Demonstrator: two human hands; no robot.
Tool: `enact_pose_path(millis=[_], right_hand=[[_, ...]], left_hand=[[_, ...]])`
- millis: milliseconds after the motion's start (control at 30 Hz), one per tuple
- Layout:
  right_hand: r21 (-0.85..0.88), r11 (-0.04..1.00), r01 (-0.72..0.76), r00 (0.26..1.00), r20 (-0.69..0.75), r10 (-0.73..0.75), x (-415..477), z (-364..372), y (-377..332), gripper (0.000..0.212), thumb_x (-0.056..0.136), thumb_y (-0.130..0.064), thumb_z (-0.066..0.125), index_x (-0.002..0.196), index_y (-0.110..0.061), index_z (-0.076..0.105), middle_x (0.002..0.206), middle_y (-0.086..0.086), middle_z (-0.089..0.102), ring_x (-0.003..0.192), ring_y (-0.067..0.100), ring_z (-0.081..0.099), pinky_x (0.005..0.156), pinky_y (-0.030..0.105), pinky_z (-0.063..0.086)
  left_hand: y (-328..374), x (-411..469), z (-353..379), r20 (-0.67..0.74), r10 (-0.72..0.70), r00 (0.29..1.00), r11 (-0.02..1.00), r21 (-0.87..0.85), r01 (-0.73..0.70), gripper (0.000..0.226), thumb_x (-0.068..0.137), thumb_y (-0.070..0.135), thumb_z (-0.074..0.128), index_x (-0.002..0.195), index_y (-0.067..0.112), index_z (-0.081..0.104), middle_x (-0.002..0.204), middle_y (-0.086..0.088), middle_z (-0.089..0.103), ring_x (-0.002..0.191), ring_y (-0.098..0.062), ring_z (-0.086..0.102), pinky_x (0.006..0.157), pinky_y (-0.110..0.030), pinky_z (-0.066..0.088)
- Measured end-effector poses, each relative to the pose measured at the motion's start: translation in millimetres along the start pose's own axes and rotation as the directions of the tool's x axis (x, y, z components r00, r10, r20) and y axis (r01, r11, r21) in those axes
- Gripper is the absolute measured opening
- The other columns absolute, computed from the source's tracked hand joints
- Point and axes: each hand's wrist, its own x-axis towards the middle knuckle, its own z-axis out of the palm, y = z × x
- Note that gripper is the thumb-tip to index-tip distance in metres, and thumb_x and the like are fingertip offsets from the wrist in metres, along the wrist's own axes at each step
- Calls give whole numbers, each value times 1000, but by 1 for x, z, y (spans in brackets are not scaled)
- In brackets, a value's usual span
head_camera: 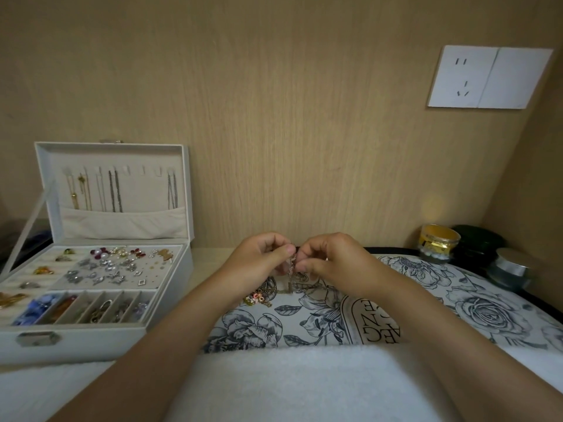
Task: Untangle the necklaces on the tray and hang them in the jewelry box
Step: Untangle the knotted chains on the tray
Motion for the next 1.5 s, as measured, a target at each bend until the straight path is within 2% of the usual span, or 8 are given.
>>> enact_pose_path(millis=[467, 633, 733, 867, 1033, 1233, 1367, 1500], right_hand=[[411, 912, -4, 960, -254, 119, 2, 9, 2, 14, 89, -1, 71, 99, -11, 72, 74, 4, 72, 61, 19, 69, 67, 38, 63], [92, 993, -74, 984, -154, 87, 1, 4, 8, 17, 92, -12, 70, 97, -27, 79, 80, -8, 75, 67, 20, 71, 67, 30, 61], [57, 996, -62, 983, -169, 71, 0, 7, 4, 13, 91, -14, 71, 95, -22, 79, 63, -24, 67, 54, -1, 59, 56, 15, 48], [262, 957, -126, 971, -164, 173, 2, 5, 2, 11, 92, -8, 70, 92, -15, 78, 68, 3, 73, 55, 12, 62, 62, 37, 61], [561, 816, -140, 962, -117, 246, 3, 11, -1, 11, 93, -2, 66, 91, -8, 75, 68, 7, 65, 53, 18, 57, 63, 44, 63], [530, 846, -61, 961, -197, 194, 1, 13, -1, 11, 92, -1, 68, 94, -9, 75, 60, -3, 67, 52, 19, 61, 56, 33, 60], [533, 845, -30, 949, -249, 191, 1, 14, -2, 11, 91, 1, 67, 94, -7, 74, 60, 0, 67, 48, 18, 60, 48, 23, 52], [476, 879, -14, 942, -290, 172, 1, 14, -1, 14, 90, -1, 69, 90, -13, 76, 62, 12, 67, 48, 18, 61, 48, 21, 49]], left_hand=[[0, -1, 3, -80, -182, 980, 981, 61, 187, 16, 90, 20, 58, 77, 20, 68, 78, 0, 71, 64, -10, 57, 68, -29, 41], [3, -1, 3, -131, -157, 979, 988, -36, 153, 11, 91, 21, 59, 86, 17, 68, 72, -1, 63, 61, -9, 52, 62, -27, 41], [1, -1, 6, -131, -152, 980, 988, -50, 147, 14, 96, 21, 57, 90, 14, 67, 71, 2, 63, 55, -5, 52, 57, -22, 43], [-5, 0, 5, -187, -58, 981, 998, -19, 56, 14, 94, 18, 62, 101, 26, 53, 78, 8, 68, 57, -4, 52, 61, -25, 42], [-5, -1, 8, -196, 118, 974, 977, 197, -78, 20, 92, 12, 64, 82, 27, 72, 72, 11, 62, 54, 7, 50, 55, -9, 37], [1, -4, 7, -225, 42, 974, 992, 129, -13, 22, 90, 16, 68, 81, 35, 75, 80, 13, 73, 75, 1, 66, 71, -15, 50], [3, -7, 9, -145, -51, 988, 998, 20, 55, 19, 91, 27, 68, 76, 28, 78, 61, 8, 66, 55, -4, 56, 65, -25, 47], [4, -7, 8, -131, -28, 991, 998, -56, 21, 9, 91, 25, 70, 90, 21, 79, 62, 8, 64, 54, 2, 54, 57, -13, 42]])
